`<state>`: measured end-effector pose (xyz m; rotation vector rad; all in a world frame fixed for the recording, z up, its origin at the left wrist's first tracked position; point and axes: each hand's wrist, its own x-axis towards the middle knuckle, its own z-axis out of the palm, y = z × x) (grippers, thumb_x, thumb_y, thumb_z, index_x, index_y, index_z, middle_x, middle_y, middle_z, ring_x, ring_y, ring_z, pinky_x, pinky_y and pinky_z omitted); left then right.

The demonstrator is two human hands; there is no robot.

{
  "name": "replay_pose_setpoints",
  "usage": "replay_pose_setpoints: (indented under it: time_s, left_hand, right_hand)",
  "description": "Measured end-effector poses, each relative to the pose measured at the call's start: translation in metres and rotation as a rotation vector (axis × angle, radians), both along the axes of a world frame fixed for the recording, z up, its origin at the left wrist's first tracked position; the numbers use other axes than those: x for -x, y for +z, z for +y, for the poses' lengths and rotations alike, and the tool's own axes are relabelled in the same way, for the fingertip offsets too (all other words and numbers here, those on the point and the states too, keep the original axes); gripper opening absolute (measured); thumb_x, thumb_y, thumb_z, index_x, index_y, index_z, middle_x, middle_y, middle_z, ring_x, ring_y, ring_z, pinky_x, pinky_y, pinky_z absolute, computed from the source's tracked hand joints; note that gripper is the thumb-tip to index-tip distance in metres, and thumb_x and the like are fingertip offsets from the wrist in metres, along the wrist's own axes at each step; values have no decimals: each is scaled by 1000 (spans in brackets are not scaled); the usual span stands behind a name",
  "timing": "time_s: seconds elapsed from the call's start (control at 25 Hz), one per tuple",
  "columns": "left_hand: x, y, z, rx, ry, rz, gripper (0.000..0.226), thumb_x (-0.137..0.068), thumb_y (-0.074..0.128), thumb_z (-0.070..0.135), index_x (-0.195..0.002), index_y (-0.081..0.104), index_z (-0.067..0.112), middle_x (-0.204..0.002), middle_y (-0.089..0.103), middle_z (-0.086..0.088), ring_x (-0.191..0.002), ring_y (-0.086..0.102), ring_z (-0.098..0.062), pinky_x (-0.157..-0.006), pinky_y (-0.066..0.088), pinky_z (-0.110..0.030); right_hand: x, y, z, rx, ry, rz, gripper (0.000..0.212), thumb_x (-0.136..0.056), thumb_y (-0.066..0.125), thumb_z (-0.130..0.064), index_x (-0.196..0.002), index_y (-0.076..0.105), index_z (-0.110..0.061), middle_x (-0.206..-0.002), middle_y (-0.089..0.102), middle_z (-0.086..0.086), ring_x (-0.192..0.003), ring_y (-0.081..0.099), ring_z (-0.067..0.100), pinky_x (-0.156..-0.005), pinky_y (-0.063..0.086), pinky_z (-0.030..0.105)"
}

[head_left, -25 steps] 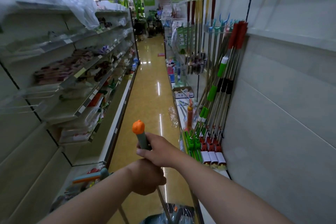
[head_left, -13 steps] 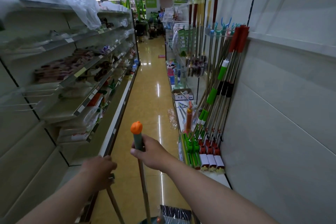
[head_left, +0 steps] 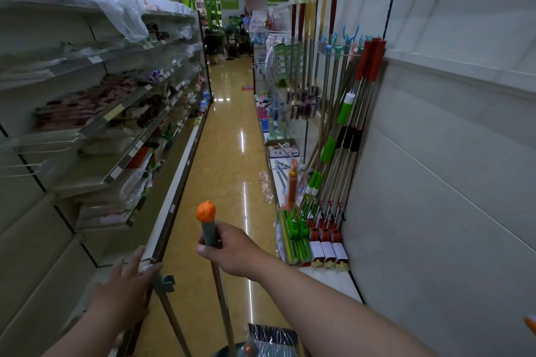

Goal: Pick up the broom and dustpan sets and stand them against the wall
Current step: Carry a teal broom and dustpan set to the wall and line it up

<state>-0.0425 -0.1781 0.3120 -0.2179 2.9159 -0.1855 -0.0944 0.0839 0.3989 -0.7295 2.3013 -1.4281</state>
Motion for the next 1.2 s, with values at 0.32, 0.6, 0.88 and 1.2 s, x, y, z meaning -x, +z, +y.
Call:
replay_pose_setpoints:
  time_s: [0.32,0.6,0.88,1.2]
  left_hand:
    - [20,-29,1,-312,79,130,65,-80,75,29,-135,46,47,-136,54,9,-120,54,-14,-90,54,-32]
    - [21,-36,2,-306,94,97,20,-85,69,41,-102,58,46,-101,54,15,-90,55,-8,-78,54,-32]
    - [36,-3,30,-313,-209,45,9,-93,59,43,-94,52,40,-94,58,16,-83,58,-2,-75,57,-30]
    - [56,75,48,-213,-396,124,14,-97,59,29,-110,59,32,-106,60,12,-94,60,-9,-82,58,-33]
  right_hand:
    - [-3,-11,-2,8,-30,-29,17,-96,62,-32,-112,56,-28,-113,60,-4,-108,57,17,-92,45,33]
    - [-1,-32,0,-1,-97,-60,13,-96,64,-30,-106,57,-27,-106,61,-4,-103,58,18,-90,48,35]
    - [6,-43,8,19,-152,-74,10,-95,64,-29,-102,57,-29,-99,61,-7,-99,58,16,-87,47,34]
    - [14,-44,26,49,-204,-81,13,-94,65,-28,-106,60,-26,-105,64,-3,-105,60,18,-95,51,40]
